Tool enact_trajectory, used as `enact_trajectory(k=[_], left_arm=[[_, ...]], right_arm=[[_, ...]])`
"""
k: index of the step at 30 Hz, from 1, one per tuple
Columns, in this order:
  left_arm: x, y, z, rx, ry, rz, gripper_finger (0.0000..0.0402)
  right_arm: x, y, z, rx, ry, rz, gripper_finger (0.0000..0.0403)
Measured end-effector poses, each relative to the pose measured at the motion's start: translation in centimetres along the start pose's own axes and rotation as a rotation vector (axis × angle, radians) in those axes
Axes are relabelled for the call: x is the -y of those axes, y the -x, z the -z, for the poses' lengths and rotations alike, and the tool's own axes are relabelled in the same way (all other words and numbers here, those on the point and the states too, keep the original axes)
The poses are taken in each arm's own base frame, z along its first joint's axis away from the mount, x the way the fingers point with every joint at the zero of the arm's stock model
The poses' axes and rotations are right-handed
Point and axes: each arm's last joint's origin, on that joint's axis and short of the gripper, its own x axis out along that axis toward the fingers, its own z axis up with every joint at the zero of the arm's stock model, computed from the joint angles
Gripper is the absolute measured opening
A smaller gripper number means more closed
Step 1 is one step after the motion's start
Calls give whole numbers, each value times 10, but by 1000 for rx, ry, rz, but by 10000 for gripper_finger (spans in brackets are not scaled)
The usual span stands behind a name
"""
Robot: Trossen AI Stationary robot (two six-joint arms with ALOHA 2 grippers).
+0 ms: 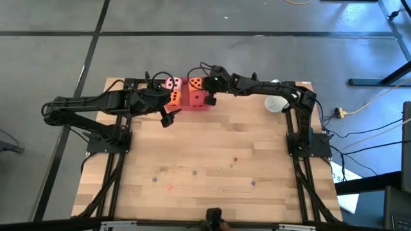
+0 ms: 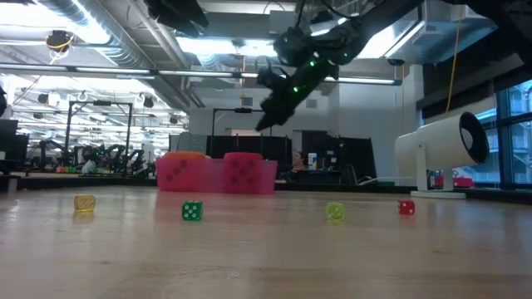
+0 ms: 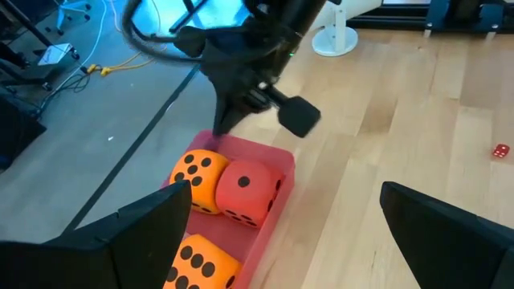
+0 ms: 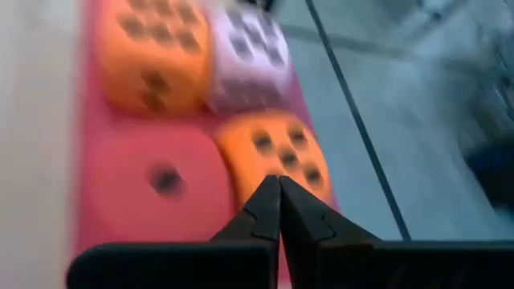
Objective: Pick & Place Dice
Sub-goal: Put the large red die into the red bin
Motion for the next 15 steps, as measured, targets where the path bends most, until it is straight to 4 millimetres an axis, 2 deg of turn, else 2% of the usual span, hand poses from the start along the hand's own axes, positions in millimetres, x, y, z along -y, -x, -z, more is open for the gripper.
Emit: enact_trajectory(k=[8,15], left_arm=[[0,0,0,0,3,1,400],[0,0,0,0,29,6,400]], right_arm=[[-1,0,14,-118,46,-49,3],[-8,2,20,-137,391,-180,12]])
